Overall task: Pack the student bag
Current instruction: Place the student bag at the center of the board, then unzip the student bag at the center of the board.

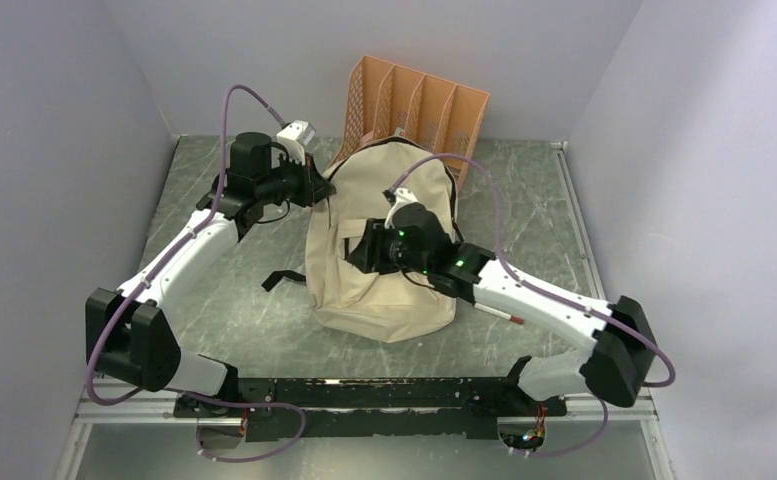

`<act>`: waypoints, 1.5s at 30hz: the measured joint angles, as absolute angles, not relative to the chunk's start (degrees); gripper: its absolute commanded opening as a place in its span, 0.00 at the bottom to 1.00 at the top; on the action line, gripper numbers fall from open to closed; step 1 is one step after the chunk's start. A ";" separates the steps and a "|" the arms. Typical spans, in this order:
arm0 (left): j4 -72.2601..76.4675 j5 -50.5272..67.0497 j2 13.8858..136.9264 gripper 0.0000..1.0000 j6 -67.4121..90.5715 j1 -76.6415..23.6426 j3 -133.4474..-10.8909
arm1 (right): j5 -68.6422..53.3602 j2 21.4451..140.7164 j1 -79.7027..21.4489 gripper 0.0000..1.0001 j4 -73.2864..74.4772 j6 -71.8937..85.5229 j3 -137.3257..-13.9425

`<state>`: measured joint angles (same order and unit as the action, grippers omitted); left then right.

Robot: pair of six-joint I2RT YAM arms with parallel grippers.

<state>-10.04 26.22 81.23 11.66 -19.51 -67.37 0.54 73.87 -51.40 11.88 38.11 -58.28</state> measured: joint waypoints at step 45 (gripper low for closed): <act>-10.22 25.65 80.03 0.05 11.81 -20.69 -67.88 | 15.16 81.17 -52.21 0.00 8.27 29.69 -59.92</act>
<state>-10.22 25.65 80.03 11.81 -20.69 -67.88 15.16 81.17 -52.21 8.27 29.69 -59.92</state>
